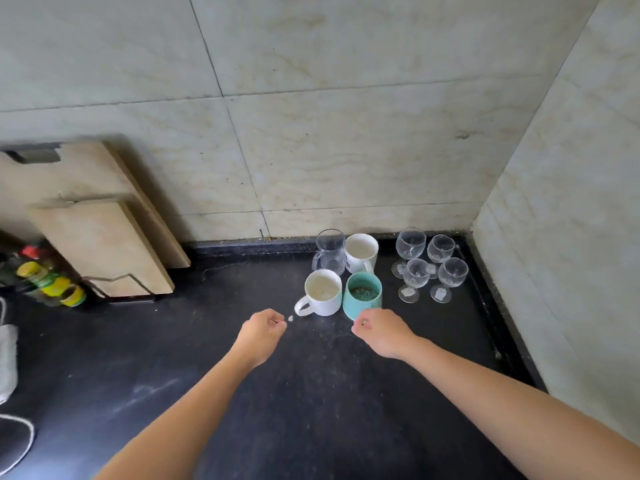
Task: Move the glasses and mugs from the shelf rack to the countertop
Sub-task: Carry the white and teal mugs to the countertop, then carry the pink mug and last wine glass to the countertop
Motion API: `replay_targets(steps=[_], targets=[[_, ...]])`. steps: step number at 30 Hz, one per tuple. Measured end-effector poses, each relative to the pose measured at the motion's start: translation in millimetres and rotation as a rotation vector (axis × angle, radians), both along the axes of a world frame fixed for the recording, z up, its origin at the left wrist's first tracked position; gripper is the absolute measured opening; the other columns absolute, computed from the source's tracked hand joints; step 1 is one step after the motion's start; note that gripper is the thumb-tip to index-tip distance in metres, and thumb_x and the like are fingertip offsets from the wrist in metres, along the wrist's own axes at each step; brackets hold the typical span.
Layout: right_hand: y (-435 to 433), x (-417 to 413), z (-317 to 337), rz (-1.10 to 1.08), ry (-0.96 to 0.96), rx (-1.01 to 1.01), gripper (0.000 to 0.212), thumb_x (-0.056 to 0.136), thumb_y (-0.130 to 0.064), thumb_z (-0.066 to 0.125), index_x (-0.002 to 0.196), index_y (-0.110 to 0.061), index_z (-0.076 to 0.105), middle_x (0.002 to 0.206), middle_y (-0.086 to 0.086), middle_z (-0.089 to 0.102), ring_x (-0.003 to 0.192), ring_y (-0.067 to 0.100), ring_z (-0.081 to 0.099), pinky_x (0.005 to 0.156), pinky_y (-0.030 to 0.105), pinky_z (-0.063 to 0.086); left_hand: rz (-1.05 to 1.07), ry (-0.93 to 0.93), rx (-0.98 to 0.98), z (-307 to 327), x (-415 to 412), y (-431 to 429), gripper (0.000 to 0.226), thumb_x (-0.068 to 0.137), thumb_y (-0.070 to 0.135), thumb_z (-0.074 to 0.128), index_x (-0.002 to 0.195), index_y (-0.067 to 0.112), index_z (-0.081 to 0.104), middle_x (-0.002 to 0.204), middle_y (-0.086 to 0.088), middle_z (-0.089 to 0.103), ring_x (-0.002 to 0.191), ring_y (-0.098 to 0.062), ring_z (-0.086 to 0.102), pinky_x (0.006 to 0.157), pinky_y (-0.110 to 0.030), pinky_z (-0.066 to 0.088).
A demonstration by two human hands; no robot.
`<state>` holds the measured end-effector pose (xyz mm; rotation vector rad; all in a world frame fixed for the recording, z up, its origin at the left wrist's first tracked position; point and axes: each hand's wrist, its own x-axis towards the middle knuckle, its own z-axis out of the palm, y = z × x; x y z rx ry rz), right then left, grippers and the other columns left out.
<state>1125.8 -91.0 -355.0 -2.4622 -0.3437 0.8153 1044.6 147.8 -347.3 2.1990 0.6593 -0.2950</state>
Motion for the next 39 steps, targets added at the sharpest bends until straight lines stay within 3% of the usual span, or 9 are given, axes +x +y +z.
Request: replay_targets(steps=[3,9,12,19,25,28,32,35,39], targets=[[19,-26,17,0.213,-0.086,-0.007,0.028,0.094,-0.035,0.050,0.103,-0.015,0.067,0.102,0.003,0.071,0.098,0.026,0.063,0.085,0.038,0.051,0.030,-0.011,0.050,15,-63,-3,0.016,0.092,0.026,0.053,0.101,0.020,0.064,0.090,0.003,0.062,0.079,-0.016,0.059,0.056,-0.022,0.047],[92,-104,41,0.635,-0.238,-0.002,0.024,0.094,-0.035,0.049,0.106,-0.022,0.065,0.099,-0.002,0.071,0.092,0.021,0.060,0.080,0.034,0.047,0.167,0.063,0.239,39,-209,22,0.025,0.091,0.030,0.051,0.110,0.020,0.064,0.101,0.001,0.068,0.092,-0.020,0.060,0.076,-0.030,0.050],[141,-161,56,0.864,-0.304,0.019,0.025,0.096,-0.034,0.046,0.109,-0.022,0.063,0.104,-0.002,0.068,0.088,0.020,0.055,0.077,0.034,0.046,0.304,0.091,0.322,52,-297,37,0.023,0.089,0.030,0.052,0.105,0.021,0.064,0.103,-0.002,0.071,0.100,-0.024,0.062,0.086,-0.033,0.049],[244,-353,82,1.380,-0.420,0.114,0.029,0.096,-0.035,0.046,0.114,-0.019,0.062,0.113,0.008,0.067,0.101,0.030,0.061,0.082,0.039,0.049,0.665,0.189,0.395,66,-525,41,0.021,0.087,0.034,0.054,0.103,0.022,0.063,0.099,-0.001,0.070,0.095,-0.025,0.064,0.077,-0.031,0.049],[299,-547,85,1.616,-0.418,0.224,0.032,0.094,-0.040,0.050,0.119,-0.024,0.062,0.119,0.002,0.069,0.110,0.027,0.061,0.090,0.037,0.048,0.878,0.262,0.414,83,-711,29,0.021,0.087,0.034,0.055,0.102,0.022,0.064,0.096,-0.001,0.071,0.093,-0.022,0.064,0.072,-0.029,0.046],[317,-640,86,1.738,-0.406,0.271,0.033,0.093,-0.040,0.051,0.119,-0.024,0.062,0.120,0.002,0.068,0.112,0.026,0.060,0.089,0.035,0.047,1.014,0.275,0.421,96,-798,22,0.019,0.086,0.034,0.053,0.097,0.023,0.064,0.091,-0.001,0.071,0.085,-0.023,0.066,0.074,-0.032,0.052],[330,-746,92,1.893,-0.391,0.285,0.034,0.093,-0.040,0.050,0.120,-0.025,0.062,0.120,0.001,0.068,0.112,0.026,0.060,0.090,0.035,0.047,1.167,0.308,0.387,98,-892,6,0.018,0.088,0.034,0.054,0.097,0.022,0.064,0.092,0.002,0.070,0.090,-0.020,0.064,0.079,-0.034,0.052],[346,-810,94,2.009,-0.405,0.296,0.034,0.093,-0.040,0.050,0.120,-0.024,0.062,0.118,-0.001,0.068,0.109,0.026,0.062,0.087,0.036,0.048,1.294,0.302,0.342,94,-945,0,0.012,0.089,0.034,0.056,0.093,0.025,0.063,0.087,0.007,0.065,0.083,-0.014,0.063,0.071,-0.029,0.052],[377,-885,96,2.126,-0.434,0.329,0.033,0.094,-0.042,0.050,0.119,-0.024,0.062,0.114,0.000,0.069,0.106,0.025,0.062,0.086,0.035,0.049,1.412,0.281,0.308,90,-1005,5,0.002,0.092,0.031,0.057,0.092,0.029,0.057,0.082,0.013,0.057,0.074,-0.003,0.056,0.057,-0.014,0.039]])
